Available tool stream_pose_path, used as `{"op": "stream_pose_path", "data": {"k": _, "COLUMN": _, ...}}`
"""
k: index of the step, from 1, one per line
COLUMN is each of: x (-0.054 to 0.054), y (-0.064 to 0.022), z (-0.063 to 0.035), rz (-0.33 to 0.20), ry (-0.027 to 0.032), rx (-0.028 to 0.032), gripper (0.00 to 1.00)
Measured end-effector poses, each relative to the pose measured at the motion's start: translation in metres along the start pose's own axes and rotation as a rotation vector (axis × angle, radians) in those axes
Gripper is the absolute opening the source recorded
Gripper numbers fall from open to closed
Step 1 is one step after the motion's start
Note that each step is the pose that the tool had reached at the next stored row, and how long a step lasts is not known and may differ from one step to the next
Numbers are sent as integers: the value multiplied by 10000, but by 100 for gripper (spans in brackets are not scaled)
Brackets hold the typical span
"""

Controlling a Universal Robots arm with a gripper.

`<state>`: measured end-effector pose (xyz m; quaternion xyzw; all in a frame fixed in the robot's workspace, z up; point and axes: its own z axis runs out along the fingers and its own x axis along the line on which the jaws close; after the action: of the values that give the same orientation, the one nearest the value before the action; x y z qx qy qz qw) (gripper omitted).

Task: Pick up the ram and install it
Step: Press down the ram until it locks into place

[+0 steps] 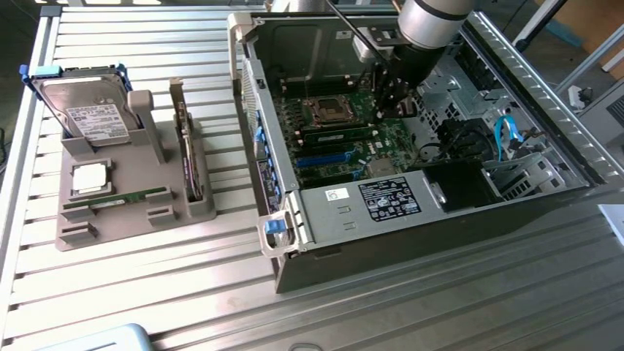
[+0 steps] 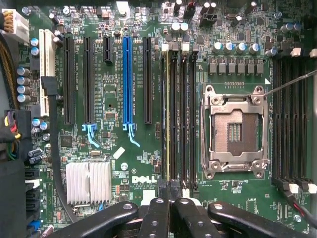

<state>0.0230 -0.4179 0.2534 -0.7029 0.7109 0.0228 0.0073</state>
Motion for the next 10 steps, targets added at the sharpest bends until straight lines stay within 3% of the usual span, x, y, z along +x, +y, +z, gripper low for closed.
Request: {"op": "stream_pose_path", "data": {"k": 10, "x": 1, "y": -19, "z": 31, "rz": -1, "ry": 0, "rx": -3, "gripper": 10}}
